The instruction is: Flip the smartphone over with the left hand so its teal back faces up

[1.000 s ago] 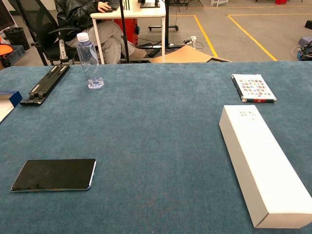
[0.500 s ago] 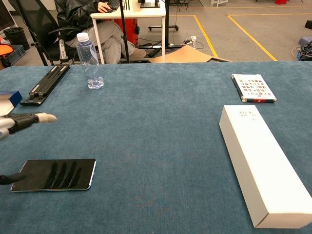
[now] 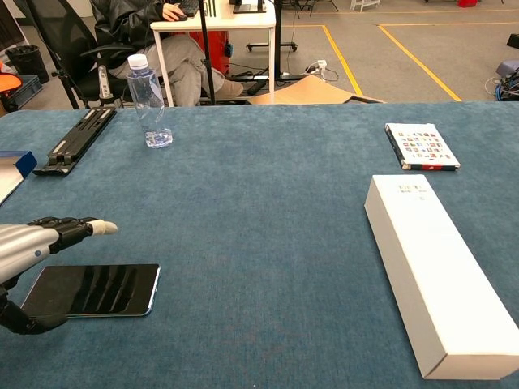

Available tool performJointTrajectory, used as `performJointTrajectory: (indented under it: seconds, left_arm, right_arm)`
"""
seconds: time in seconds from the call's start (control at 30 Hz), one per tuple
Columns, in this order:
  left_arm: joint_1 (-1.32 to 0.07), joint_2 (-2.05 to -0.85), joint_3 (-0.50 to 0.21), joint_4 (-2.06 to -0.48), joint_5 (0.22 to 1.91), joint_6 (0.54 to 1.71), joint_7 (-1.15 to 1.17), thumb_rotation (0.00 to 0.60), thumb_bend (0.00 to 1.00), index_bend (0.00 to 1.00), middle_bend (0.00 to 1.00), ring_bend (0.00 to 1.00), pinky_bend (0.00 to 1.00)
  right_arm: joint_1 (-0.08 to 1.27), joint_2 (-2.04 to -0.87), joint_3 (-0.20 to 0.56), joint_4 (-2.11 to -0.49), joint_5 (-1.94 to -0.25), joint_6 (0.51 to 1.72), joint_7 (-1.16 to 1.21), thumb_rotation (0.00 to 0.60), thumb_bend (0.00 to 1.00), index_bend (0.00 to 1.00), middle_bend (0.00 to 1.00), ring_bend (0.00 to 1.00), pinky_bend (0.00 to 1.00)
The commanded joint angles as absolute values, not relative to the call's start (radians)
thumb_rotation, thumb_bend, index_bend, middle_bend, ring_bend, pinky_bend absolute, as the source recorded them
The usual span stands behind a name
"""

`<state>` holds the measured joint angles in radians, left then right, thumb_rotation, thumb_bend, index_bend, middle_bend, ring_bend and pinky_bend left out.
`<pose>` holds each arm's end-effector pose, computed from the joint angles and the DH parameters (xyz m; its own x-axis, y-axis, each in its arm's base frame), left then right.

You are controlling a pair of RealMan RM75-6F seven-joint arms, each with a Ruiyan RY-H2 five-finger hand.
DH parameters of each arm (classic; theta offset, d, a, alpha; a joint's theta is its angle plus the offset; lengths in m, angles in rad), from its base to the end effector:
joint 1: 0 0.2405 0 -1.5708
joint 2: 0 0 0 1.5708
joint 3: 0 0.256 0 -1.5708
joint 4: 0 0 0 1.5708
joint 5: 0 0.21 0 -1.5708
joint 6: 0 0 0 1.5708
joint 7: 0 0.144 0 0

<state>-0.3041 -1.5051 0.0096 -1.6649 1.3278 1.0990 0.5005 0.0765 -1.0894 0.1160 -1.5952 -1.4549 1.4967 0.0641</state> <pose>-0.2293 0.1996 -0.0201 0.4840 0.3829 0.7868 0.8726 -0.2779 -0.4016 -0.3171 -0.1921 0.1843 0.3699 0.0779 0.9258 -0.9290 0.0382 0.3680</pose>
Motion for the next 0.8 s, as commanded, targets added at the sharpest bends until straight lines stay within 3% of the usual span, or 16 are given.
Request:
performJointTrajectory:
  seconds: [0.03, 0.7, 0.8]
  left_arm:
    - [-0.309, -1.515, 0.009, -1.652, 1.317, 1.094, 0.504, 0.600, 0.31, 0.00, 0.00, 0.00, 0.00]
    - [-0.349, -1.571, -0.002, -1.583, 1.249, 1.056, 0.519, 0.600, 0.31, 0.00, 0.00, 0.00, 0.00]
    - [-0.351, -1.577, -0.001, -1.576, 1.247, 1.058, 0.520, 0.600, 0.36, 0.00, 0.00, 0.00, 0.00]
  right_arm:
    - [0.077, -1.090, 0.115, -1.596, -1.455, 1.496, 0.062, 0.600, 0.00, 0.03, 0.00, 0.00, 0.00]
    - [0.079, -1.091, 0.113, -1.592, -1.451, 1.486, 0.064, 0.600, 0.00, 0.03, 0.00, 0.00, 0.00]
    - [0.080, -1.091, 0.111, -1.592, -1.453, 1.484, 0.063, 0.600, 0.00, 0.03, 0.00, 0.00, 0.00]
